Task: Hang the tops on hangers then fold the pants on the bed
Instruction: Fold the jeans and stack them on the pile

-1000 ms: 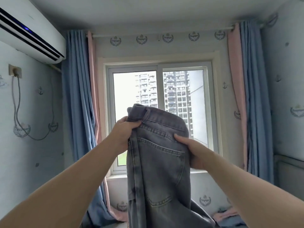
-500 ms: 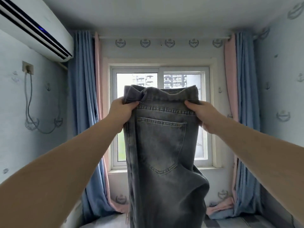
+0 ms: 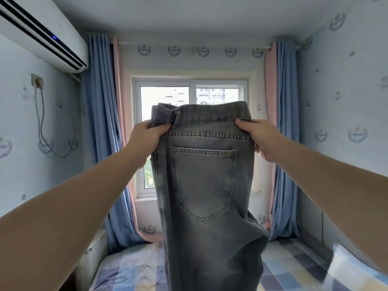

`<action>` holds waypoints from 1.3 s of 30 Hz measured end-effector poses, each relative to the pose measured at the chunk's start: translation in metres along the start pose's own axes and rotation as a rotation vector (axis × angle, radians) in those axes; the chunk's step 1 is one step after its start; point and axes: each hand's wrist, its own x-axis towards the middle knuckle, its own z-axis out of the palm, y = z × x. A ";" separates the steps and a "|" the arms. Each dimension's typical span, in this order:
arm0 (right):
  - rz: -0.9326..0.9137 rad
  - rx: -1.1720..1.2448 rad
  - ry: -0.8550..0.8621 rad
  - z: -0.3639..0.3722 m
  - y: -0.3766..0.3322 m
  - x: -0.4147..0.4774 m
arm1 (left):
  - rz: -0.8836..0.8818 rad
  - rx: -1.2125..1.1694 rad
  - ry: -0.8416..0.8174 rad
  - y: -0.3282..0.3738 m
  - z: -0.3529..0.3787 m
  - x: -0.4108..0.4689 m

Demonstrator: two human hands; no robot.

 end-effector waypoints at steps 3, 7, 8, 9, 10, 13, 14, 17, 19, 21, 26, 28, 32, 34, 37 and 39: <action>0.029 0.000 0.013 -0.003 -0.005 -0.028 | -0.037 -0.009 -0.013 0.004 -0.007 -0.027; 0.032 -0.002 0.022 0.003 -0.015 -0.047 | -0.094 -0.024 -0.015 0.010 -0.019 -0.049; 0.028 0.004 0.020 0.006 -0.017 -0.049 | -0.108 -0.030 -0.015 0.009 -0.023 -0.052; 0.027 0.006 0.015 0.009 -0.019 -0.050 | -0.120 -0.031 -0.017 0.007 -0.027 -0.054; 0.030 0.001 0.010 0.012 -0.020 -0.050 | -0.130 -0.029 -0.019 0.004 -0.030 -0.056; 0.052 -0.016 0.002 0.023 -0.009 -0.049 | -0.165 -0.018 -0.033 -0.014 -0.041 -0.062; 0.068 -0.021 -0.004 0.029 -0.002 -0.047 | -0.183 -0.021 -0.035 -0.023 -0.046 -0.062; 0.117 -0.038 -0.007 0.054 0.031 -0.037 | -0.240 -0.030 -0.043 -0.060 -0.064 -0.057; 0.150 -0.047 -0.013 0.072 0.059 -0.027 | -0.286 -0.037 -0.043 -0.091 -0.076 -0.051; 0.187 -0.051 -0.031 0.093 0.092 -0.015 | -0.351 -0.038 -0.030 -0.129 -0.091 -0.041; 0.364 -0.162 -0.093 0.153 0.203 0.018 | -0.511 0.022 -0.083 -0.250 -0.130 -0.020; 0.449 -0.235 -0.132 0.178 0.256 0.029 | -0.574 0.047 -0.094 -0.305 -0.145 -0.015; 0.582 -0.348 -0.171 0.223 0.370 0.031 | -0.729 0.111 -0.096 -0.425 -0.167 -0.025; 0.609 -0.389 -0.166 0.242 0.428 0.029 | -0.781 0.123 -0.086 -0.486 -0.175 -0.033; 0.652 -0.433 -0.139 0.270 0.517 0.025 | -0.840 0.143 -0.027 -0.575 -0.180 -0.048; 0.690 -0.444 -0.118 0.289 0.578 0.026 | -0.886 0.162 0.024 -0.631 -0.182 -0.057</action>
